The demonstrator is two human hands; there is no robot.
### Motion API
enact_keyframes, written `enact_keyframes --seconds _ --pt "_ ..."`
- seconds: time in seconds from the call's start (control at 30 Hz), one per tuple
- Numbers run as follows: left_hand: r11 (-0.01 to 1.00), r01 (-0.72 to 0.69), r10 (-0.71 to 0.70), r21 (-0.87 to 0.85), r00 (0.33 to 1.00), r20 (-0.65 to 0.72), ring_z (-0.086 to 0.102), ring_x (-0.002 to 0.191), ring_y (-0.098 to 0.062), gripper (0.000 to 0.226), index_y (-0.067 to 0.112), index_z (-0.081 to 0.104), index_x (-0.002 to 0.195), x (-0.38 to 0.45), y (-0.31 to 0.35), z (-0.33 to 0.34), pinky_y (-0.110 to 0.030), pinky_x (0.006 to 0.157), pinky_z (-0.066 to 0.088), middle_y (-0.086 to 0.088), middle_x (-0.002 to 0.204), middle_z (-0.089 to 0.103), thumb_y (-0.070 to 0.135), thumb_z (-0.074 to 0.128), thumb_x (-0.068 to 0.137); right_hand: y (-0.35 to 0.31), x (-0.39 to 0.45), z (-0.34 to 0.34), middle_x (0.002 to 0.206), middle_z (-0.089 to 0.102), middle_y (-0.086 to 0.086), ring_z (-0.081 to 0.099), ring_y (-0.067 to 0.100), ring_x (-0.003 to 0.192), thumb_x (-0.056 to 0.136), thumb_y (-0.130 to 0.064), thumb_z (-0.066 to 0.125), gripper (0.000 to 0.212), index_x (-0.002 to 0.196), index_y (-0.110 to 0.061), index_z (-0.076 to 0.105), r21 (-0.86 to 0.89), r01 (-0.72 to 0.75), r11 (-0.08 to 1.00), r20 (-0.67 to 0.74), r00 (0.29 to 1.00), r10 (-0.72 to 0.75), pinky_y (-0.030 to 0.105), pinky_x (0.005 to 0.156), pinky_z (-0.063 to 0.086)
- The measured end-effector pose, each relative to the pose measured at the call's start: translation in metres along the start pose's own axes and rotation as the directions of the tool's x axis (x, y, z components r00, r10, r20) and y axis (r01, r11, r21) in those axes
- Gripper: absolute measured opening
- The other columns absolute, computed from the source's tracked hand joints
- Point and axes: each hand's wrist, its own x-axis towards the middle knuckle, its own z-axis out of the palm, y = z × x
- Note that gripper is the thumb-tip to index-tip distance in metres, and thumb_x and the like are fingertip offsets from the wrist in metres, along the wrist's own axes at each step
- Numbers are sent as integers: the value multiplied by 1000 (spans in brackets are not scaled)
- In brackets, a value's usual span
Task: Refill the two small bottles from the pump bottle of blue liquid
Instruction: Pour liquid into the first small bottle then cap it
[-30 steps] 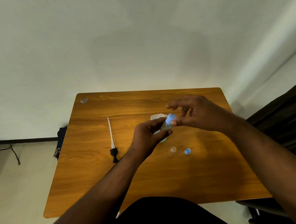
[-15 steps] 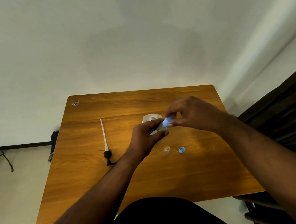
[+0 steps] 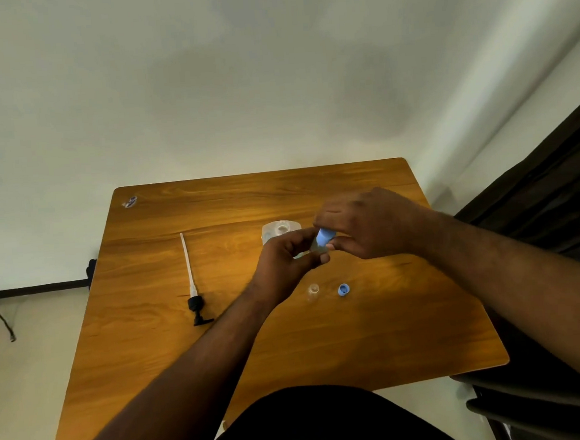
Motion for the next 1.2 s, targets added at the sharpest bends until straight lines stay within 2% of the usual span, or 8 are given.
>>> enact_keyframes --seconds 0.1,0.27,0.47,0.63,0.73,0.87,0.97,1.2 --pt "998 12 -16 60 998 59 64 76 6 29 4 68 108 3 -4 10 -18 68 54 22 73 68 0 73 81 8 -1 2 86 59 -2 46 9 70 91 -36 52 22 103 -18 57 -23 85 996 101 991 -83 22 56 36" --pt "994 -25 26 107 1000 -13 64 87 0 41 8 65 121 12 -6 31 -28 81 57 10 90 69 3 74 81 28 -6 4 77 46 -7 43 9 65 93 -35 50 22 98 -15 58 23 93 995 158 983 -96 19 53 30" --pt "982 -37 69 186 984 -165 63 94 3 46 11 61 126 25 -15 60 -16 81 53 1 106 70 6 73 82 42 -21 35 75 50 -6 43 9 61 90 -33 55 18 93 -16 59 134 -114 984 51 993 108 16 49 27" --pt "929 163 -164 331 986 -24 44 135 -20 80 22 32 149 57 -22 69 -12 94 33 -6 145 49 11 75 82 65 -31 75 81 61 -1 50 11 65 88 -32 61 20 97 -15 60 262 -300 917 -24 948 317 21 54 36" --pt "879 266 -260 397 963 -72 41 137 -20 87 26 18 153 66 -32 71 -14 93 29 -6 152 40 11 71 86 75 -26 105 86 67 5 57 15 71 84 -25 66 20 97 -11 64 403 -410 818 -42 885 464 25 58 44" --pt "847 369 -354 383 928 -113 58 113 -11 79 22 21 153 73 -48 78 -10 84 32 -6 151 41 11 66 89 90 -11 142 92 67 9 60 20 77 82 -18 67 23 102 -7 65 517 -535 668 -13 775 631 27 62 47" --pt "824 396 -379 405 917 -124 39 139 -21 75 20 25 152 77 -59 82 -20 102 31 -6 153 39 11 66 89 109 -1 168 95 68 11 62 24 82 82 -15 65 23 103 -7 64 570 -595 567 41 709 704 27 64 47" --pt "779 458 -432 429 887 -163 38 139 -21 61 14 42 144 89 -87 84 -24 105 32 -5 149 44 11 67 88 126 13 212 107 64 13 60 27 94 82 -13 66 29 110 -9 59 540 -656 527 133 685 717 31 71 48"
